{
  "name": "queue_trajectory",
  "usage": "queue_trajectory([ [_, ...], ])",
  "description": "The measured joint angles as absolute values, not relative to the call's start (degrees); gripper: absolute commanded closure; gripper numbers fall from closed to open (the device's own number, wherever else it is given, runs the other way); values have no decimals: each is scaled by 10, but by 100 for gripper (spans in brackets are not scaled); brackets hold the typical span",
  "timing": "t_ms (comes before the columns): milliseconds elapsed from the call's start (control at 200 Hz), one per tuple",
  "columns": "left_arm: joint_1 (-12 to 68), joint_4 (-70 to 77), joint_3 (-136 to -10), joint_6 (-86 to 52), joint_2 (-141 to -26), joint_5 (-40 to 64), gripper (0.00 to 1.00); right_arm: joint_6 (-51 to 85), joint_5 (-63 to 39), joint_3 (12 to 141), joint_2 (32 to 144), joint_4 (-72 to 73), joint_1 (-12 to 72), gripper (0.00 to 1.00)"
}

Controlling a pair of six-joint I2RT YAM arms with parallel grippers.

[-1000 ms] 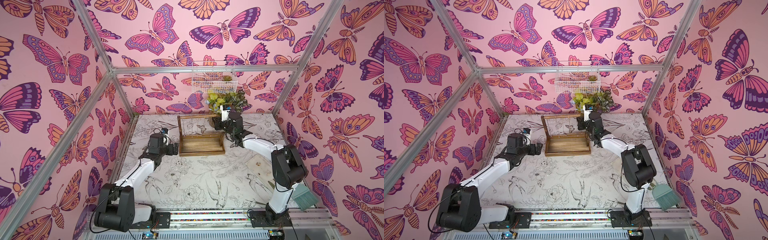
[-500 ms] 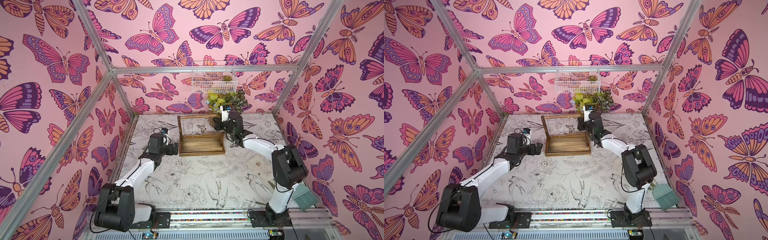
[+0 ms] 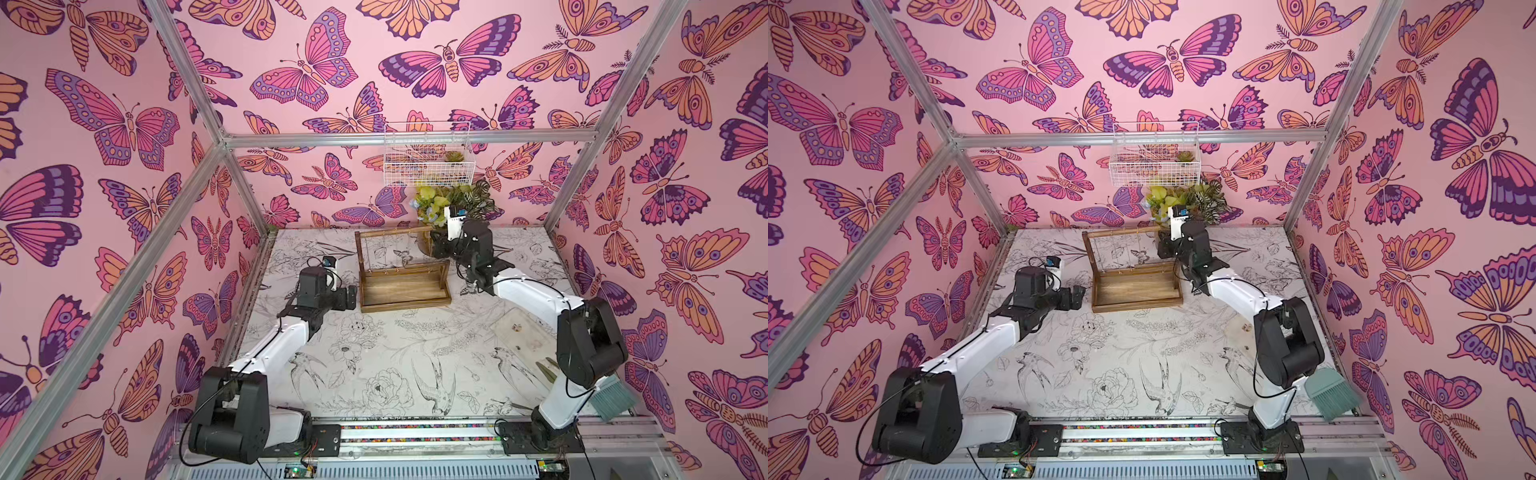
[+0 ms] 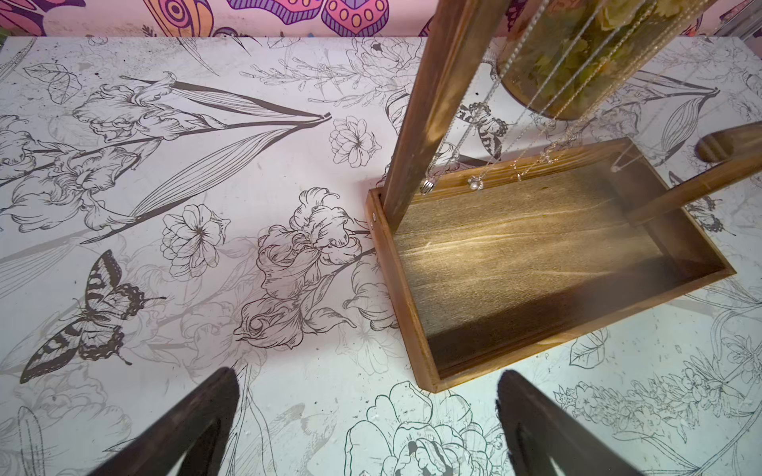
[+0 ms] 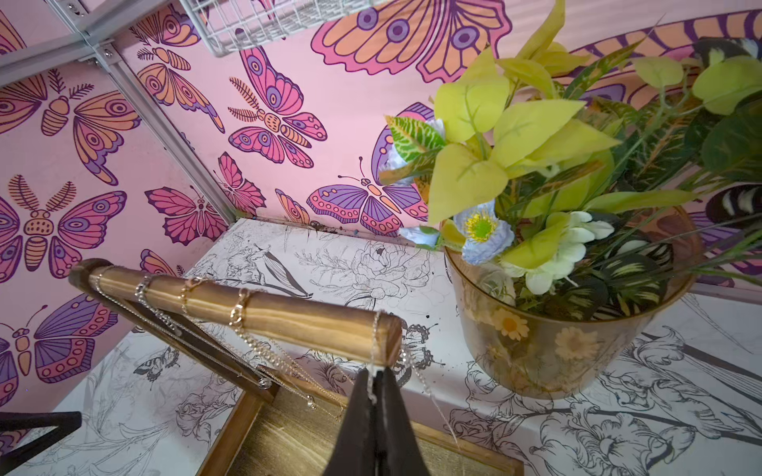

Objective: Take the necklace off the jewelry display stand
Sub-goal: Take off the necklace from the stand.

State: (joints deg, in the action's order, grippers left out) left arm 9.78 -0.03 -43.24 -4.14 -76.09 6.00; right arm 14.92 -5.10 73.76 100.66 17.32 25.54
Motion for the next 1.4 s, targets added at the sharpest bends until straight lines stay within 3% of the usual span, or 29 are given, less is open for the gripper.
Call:
queue_trajectory([
  [966,104,-1,-432,-46,-754,63,0,117,-24,737,949,113,228,100],
  [1397,118,0,-433,-50,-754,87,0,104,-41,806,926,55,228,100],
])
